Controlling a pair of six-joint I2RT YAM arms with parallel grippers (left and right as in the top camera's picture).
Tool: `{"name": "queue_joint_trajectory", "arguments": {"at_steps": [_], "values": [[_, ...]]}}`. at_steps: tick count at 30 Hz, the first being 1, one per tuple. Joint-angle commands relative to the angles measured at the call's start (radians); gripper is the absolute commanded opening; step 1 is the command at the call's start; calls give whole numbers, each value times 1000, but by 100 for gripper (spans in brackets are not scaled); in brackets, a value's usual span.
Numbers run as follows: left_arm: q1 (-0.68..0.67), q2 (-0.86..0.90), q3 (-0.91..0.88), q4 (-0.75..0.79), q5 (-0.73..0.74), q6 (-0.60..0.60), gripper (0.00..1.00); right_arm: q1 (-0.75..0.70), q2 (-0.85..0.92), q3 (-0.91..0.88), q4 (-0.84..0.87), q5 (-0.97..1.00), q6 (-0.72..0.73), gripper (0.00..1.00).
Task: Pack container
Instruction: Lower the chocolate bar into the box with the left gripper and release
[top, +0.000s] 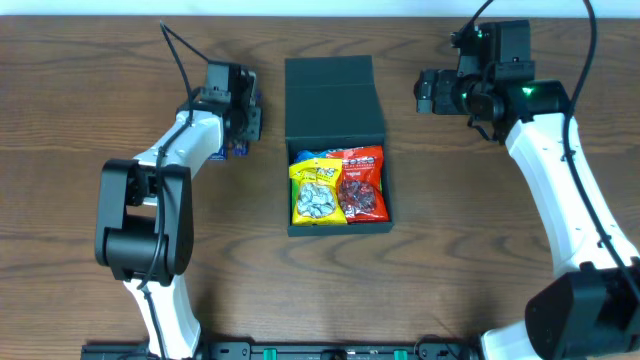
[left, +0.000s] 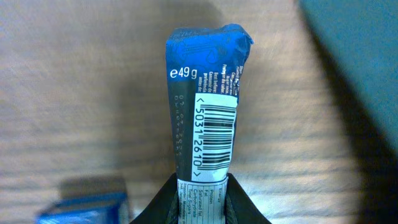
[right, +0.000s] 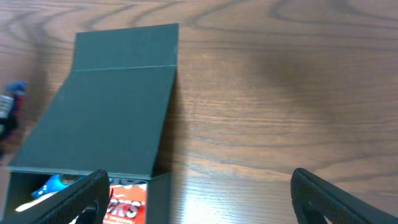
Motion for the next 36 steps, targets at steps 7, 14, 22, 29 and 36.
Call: {"name": "queue_joint_trajectory", "arguments": {"at_steps": [7, 14, 22, 29, 36], "values": [[-87, -209, 58, -14, -7, 403, 6, -57, -9, 12, 18, 129, -7, 98], [-236, -247, 58, -43, -7, 658, 8, -127, -9, 12, 48, 129, -7, 99], [-375, -246, 58, -193, -7, 901, 17, -183, -9, 12, 60, 129, -7, 99], [-422, -246, 56, -280, 3, 963, 21, -192, -9, 12, 64, 129, -7, 99], [-420, -246, 56, -255, 29, 949, 98, -192, -9, 12, 62, 129, -7, 99]]}}
